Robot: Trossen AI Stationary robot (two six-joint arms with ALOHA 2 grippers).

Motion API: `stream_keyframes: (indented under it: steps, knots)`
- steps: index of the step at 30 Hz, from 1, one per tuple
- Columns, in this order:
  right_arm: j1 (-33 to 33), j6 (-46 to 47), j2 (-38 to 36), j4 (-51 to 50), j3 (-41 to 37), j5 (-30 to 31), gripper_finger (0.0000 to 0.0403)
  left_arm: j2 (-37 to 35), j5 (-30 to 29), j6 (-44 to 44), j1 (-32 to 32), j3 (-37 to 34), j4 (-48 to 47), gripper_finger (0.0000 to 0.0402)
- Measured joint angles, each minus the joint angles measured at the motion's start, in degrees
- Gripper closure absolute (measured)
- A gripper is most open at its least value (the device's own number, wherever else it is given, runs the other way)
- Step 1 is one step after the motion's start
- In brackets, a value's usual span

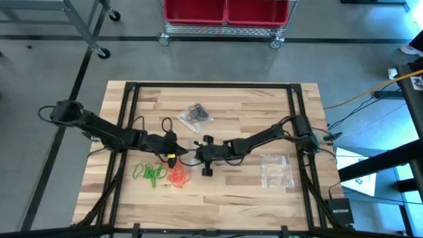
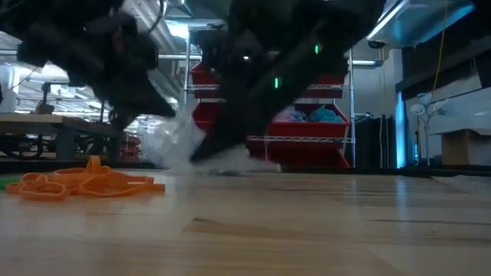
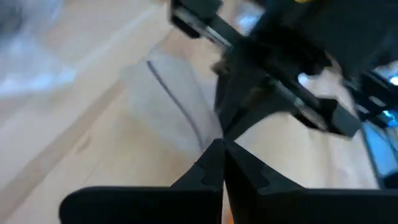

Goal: Sort rubber bands
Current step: Open the transparent zip bag

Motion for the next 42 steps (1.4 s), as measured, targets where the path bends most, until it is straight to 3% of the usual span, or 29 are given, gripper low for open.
stream_keyframes:
  steps: [7, 17, 30, 34, 42]
  knots:
    - [0.03, -1.33, -7.00, -1.18, 0.10, 0.26, 0.0403, -12.34, 0.02, 8.30, -1.54, 0.09, -5.19, 0.0401]
    - [0.04, -2.23, -14.05, -2.04, 0.21, -1.31, 0.0403, -24.33, 0.09, 7.07, -1.96, 0.07, -16.22, 0.0399]
    - [0.00, 0.00, -14.06, -4.42, 0.26, -2.18, 0.0403, -23.92, 0.28, 4.23, -0.47, -0.04, -25.80, 0.0260]
    - [0.00, 0.35, -13.06, -3.11, 0.24, -2.13, 0.0403, -21.38, 0.29, 2.26, -1.39, -2.27, -23.36, 0.0244]
    - [-0.63, 4.73, -12.43, 7.10, 0.26, -2.38, 0.0403, -14.85, -3.23, 7.45, -4.29, -5.54, 2.40, 0.0247]
